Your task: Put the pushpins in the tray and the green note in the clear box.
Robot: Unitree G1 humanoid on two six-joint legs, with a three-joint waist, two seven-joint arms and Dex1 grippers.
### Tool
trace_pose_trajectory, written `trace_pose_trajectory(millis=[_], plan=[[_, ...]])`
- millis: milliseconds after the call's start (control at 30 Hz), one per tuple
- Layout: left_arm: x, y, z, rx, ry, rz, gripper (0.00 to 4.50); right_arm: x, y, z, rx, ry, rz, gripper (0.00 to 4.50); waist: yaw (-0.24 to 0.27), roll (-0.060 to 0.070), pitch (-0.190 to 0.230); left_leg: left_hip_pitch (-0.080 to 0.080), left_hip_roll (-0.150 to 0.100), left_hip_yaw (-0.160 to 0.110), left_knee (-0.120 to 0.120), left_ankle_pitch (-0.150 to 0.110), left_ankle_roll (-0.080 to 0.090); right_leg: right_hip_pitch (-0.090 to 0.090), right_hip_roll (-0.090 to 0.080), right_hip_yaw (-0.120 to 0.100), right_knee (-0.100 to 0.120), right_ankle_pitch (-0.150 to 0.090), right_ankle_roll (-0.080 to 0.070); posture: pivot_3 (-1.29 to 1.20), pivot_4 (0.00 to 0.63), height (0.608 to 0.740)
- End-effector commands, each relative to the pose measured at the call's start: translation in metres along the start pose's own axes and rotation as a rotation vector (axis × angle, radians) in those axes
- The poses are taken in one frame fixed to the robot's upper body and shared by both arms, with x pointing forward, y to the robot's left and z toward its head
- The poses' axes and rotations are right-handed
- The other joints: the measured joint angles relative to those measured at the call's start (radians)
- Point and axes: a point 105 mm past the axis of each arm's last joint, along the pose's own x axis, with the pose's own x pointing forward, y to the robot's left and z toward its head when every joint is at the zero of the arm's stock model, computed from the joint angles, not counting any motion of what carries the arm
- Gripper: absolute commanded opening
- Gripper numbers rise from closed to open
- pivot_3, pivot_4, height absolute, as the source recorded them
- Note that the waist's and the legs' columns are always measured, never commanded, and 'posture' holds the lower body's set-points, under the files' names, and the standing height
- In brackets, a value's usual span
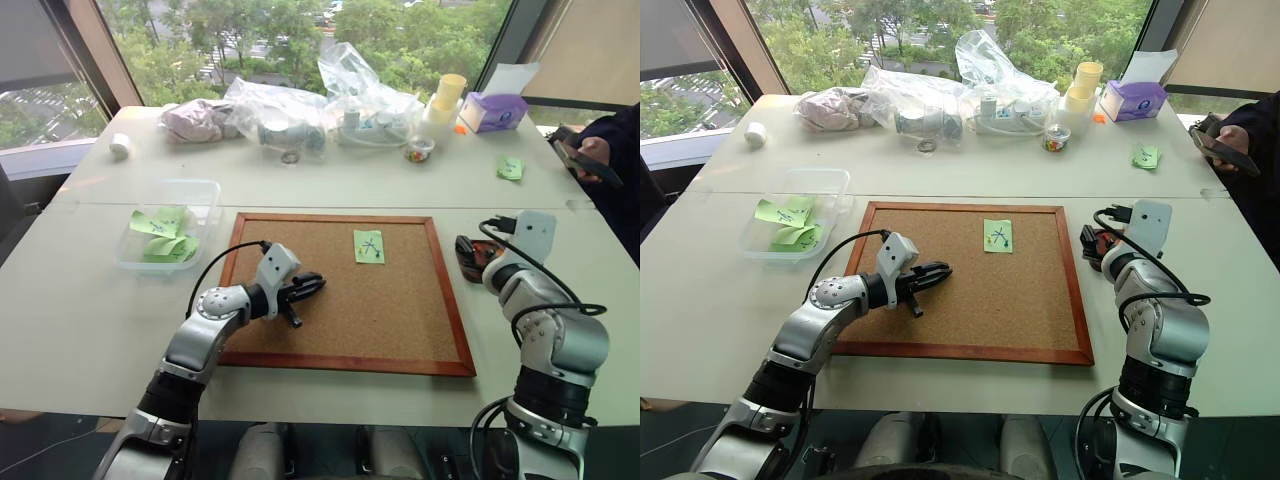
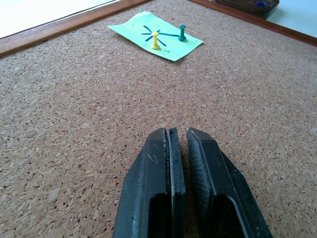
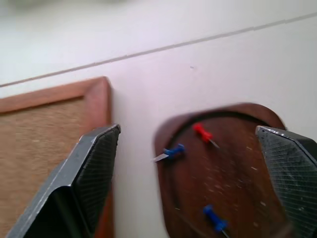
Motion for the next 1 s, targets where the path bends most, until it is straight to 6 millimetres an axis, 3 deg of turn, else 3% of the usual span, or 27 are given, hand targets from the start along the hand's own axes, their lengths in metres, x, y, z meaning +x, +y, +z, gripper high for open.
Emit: trace_pose_trajectory(millis=[33, 100, 233, 500, 600, 700, 1000], plan=[[0.003, -0.007, -0.031, -0.062, 0.107, -0.011, 0.6, -0.012, 0.047, 0.015, -0.073, -0.052, 0.274, 4.45, 0.0, 0.0, 0.0, 0.0, 0.0, 0.0, 0.0, 0.0, 0.0, 0.0, 0.0, 0.0, 0.0, 0.0, 0.0, 0.0, 0.15, 0.74], [0.002, -0.006, -0.031, -0.063, 0.107, -0.009, 0.6, -0.019, 0.07, 0.006, -0.14, -0.02, 0.413, 4.45, 0.001, 0.0, 0.0, 0.0, 0.0, 0.0, 0.0, 0.0, 0.0, 0.0, 0.0, 0.0, 0.0, 0.0, 0.0, 0.0, 0.15, 0.74], [0.0, -0.006, -0.031, -0.064, 0.109, -0.004, 0.6, -0.021, 0.089, -0.002, -0.232, -0.001, 0.533, 4.45, 0.001, 0.0, 0.0, 0.0, 0.0, 0.0, 0.0, -0.001, 0.001, 0.0, -0.001, 0.0, -0.001, -0.002, -0.003, 0.0, 0.15, 0.74], [-0.003, -0.005, -0.032, -0.068, 0.112, 0.015, 0.6, -0.008, 0.104, -0.014, -0.33, 0.017, 0.579, 4.45, -0.001, -0.001, 0.0, 0.0, 0.0, 0.0, 0.0, -0.001, 0.001, 0.0, -0.001, 0.0, -0.001, -0.002, -0.003, 0.0, 0.15, 0.74], [-0.005, -0.005, -0.033, -0.066, 0.113, 0.02, 0.6, -0.002, 0.11, -0.017, -0.353, 0.004, 0.585, 3.68, -0.003, -0.001, 0.0, 0.0, 0.0, 0.0, 0.0, -0.001, 0.001, -0.001, -0.001, 0.0, -0.001, -0.002, -0.003, 0.0, 0.15, 0.74], [-0.007, -0.004, -0.033, -0.067, 0.114, 0.029, 0.6, 0.005, 0.11, -0.02, -0.384, 0.004, 0.573, 2.25, -0.003, -0.001, 0.001, 0.0, 0.0, 0.001, 0.0, -0.001, 0.001, -0.001, -0.001, 0.0, -0.001, -0.002, -0.003, 0.0, 0.15, 0.74], [-0.009, -0.002, -0.033, -0.063, 0.114, 0.045, 0.6, 0.016, 0.115, -0.028, -0.408, 0.016, 0.586, 2.25, -0.005, -0.001, 0.001, 0.0, 0.0, 0.001, -0.001, -0.001, 0.001, -0.001, -0.001, 0.0, -0.001, 0.0, -0.001, 0.0, 0.15, 0.74]])
